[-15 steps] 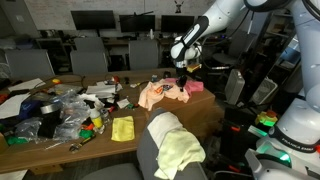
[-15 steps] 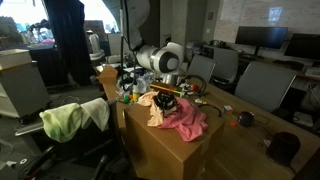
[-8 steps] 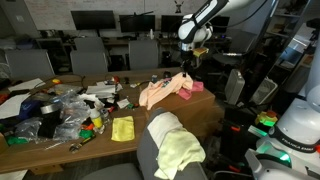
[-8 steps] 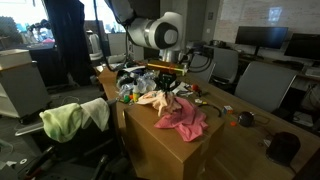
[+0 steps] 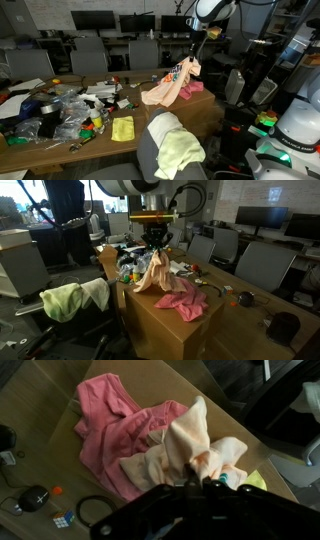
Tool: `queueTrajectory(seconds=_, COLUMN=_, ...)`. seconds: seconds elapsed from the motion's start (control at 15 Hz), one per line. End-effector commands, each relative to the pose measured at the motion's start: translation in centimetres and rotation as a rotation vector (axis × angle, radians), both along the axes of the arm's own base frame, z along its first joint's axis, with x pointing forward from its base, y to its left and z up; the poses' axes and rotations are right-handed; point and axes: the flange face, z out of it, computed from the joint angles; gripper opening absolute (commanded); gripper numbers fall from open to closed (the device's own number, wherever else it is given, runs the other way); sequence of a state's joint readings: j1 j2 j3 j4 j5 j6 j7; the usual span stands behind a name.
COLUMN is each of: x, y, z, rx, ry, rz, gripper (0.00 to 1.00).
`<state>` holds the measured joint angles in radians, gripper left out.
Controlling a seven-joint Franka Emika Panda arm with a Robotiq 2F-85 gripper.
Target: Move the white and green towels and the peach and pink shirt to the backrest of the chair
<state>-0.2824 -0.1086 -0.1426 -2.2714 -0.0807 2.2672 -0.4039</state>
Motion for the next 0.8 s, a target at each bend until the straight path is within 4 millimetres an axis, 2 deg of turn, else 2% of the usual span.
queueTrajectory(seconds=0.0, x=-3.3, y=2.8, z=3.9, rx=-0.063, ry=-0.068, rz=0.052, gripper=0.01)
queueTrajectory(seconds=0.33, x=-6.8, y=5.1, z=7.5, rx=-0.097, ry=-0.132, rz=0.122, gripper=0.01)
queueTrajectory(seconds=0.73, x=-11.7, y=5.9, z=10.6, rx=-0.092, ry=-0.181, rz=0.189, gripper=0.01)
